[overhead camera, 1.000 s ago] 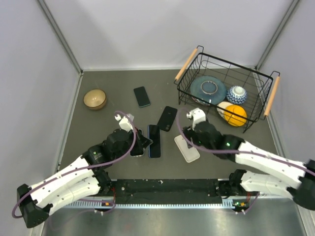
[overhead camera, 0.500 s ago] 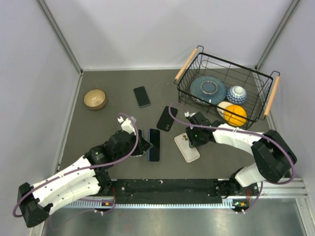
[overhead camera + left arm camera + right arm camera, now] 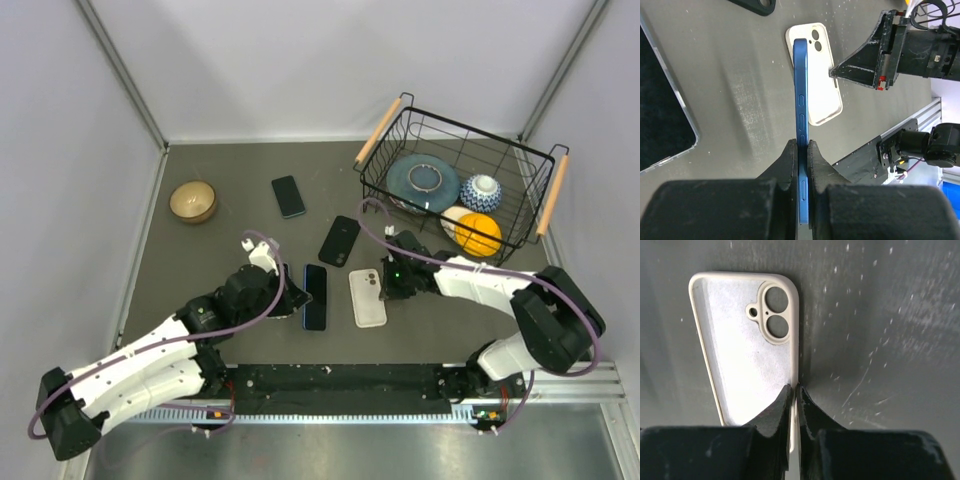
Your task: Put the phone into the phone case
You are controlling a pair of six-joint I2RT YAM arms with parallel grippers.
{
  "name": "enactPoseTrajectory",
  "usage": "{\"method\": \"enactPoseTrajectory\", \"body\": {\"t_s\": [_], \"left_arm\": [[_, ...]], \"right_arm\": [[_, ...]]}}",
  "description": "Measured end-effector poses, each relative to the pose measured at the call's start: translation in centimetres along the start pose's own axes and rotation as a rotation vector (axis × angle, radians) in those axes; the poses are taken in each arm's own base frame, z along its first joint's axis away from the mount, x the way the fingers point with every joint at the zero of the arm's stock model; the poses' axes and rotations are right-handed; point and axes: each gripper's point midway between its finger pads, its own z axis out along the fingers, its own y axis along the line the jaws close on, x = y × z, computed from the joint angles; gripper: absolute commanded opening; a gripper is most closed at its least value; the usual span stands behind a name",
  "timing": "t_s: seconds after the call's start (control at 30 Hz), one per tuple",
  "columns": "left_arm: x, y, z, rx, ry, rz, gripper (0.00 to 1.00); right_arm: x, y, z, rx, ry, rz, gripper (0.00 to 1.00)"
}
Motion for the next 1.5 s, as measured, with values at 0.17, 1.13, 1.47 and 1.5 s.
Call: {"method": "enactPoseTrajectory", "body": {"t_s": [0.17,1.13,1.47,1.5], "left_arm": [[1.5,0.3,1.1,0.007,0.053,-0.026,0.00],[5.4,0.0,8.3,0.038,0.216,-0.091,0.00],[5.6,-0.7,10.3,0.053,0.227,-0.117,0.00],[5.5,-0.9,10.4,0.053,0.227,-0.121,0.00]], "right_arm": [[1.4,1.1,-0.8,-0.047,-0.029,0.108,0.07],[1.5,3.0,-1.8,-0.122,-0.157,0.281,0.40],[2.2,2.3,-1.7,-0.123,-0.169,0.263,0.44],[2.3,2.3,-1.6,-0.126,-0.166,0.263,0.44]]}}
